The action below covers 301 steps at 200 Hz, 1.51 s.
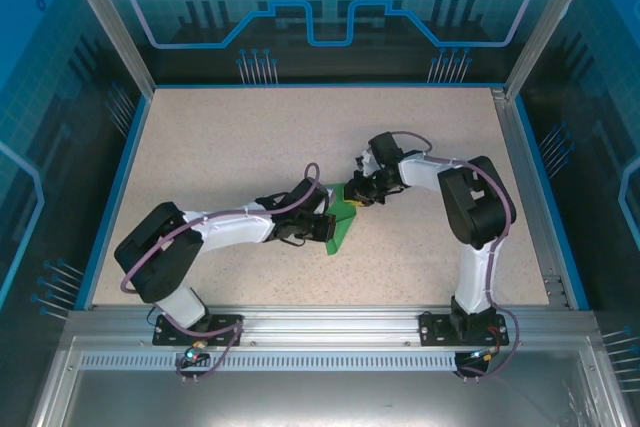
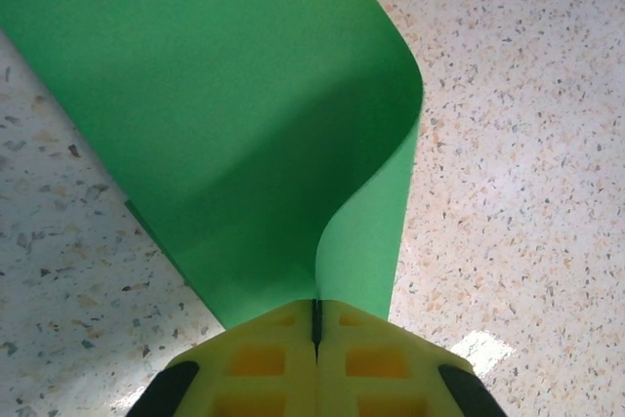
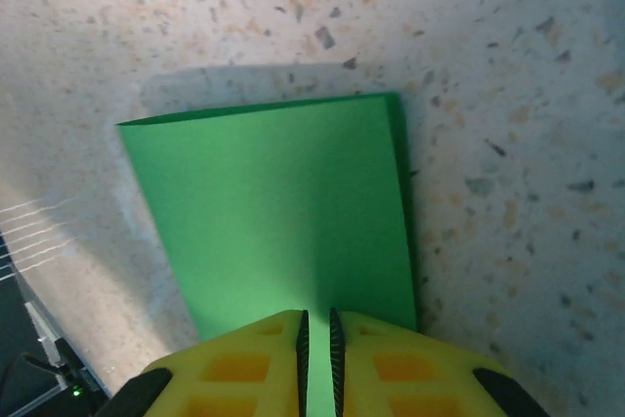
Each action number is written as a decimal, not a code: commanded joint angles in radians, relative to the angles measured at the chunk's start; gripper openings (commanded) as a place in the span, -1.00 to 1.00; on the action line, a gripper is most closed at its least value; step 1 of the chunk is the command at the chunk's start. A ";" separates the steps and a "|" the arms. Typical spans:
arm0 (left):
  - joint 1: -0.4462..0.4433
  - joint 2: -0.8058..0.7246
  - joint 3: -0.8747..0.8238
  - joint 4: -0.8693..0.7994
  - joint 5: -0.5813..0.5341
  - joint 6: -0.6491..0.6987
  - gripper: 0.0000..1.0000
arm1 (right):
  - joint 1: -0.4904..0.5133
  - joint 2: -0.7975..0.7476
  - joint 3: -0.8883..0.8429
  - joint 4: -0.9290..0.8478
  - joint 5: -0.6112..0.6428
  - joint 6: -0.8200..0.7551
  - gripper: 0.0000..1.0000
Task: Fold a paper plane with a square sheet of paper (pick it up from the middle)
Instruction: Third fold the triangle at the center of the table.
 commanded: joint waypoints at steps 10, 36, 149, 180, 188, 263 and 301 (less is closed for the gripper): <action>0.020 0.025 0.039 -0.057 0.015 0.025 -0.95 | 0.031 0.026 0.026 -0.089 0.093 -0.069 -0.67; 0.033 0.026 0.048 -0.082 0.019 0.045 -0.94 | 0.050 0.019 -0.013 -0.077 0.082 -0.066 -0.68; 0.061 0.055 0.081 -0.149 -0.006 0.062 -0.90 | 0.059 0.007 -0.031 -0.068 0.071 -0.023 -0.65; 0.061 0.058 0.083 -0.152 -0.040 0.047 -0.89 | 0.059 0.005 -0.034 -0.074 0.074 -0.025 -0.64; 0.062 0.060 0.084 -0.154 -0.047 0.045 -0.89 | 0.059 0.005 -0.035 -0.075 0.074 -0.024 -0.64; 0.063 0.078 0.103 -0.163 -0.059 0.053 -0.88 | 0.058 -0.002 -0.031 -0.087 0.080 -0.026 -0.64; 0.063 0.081 0.095 -0.167 -0.068 0.041 -0.88 | 0.058 0.003 -0.026 -0.093 0.081 -0.026 -0.64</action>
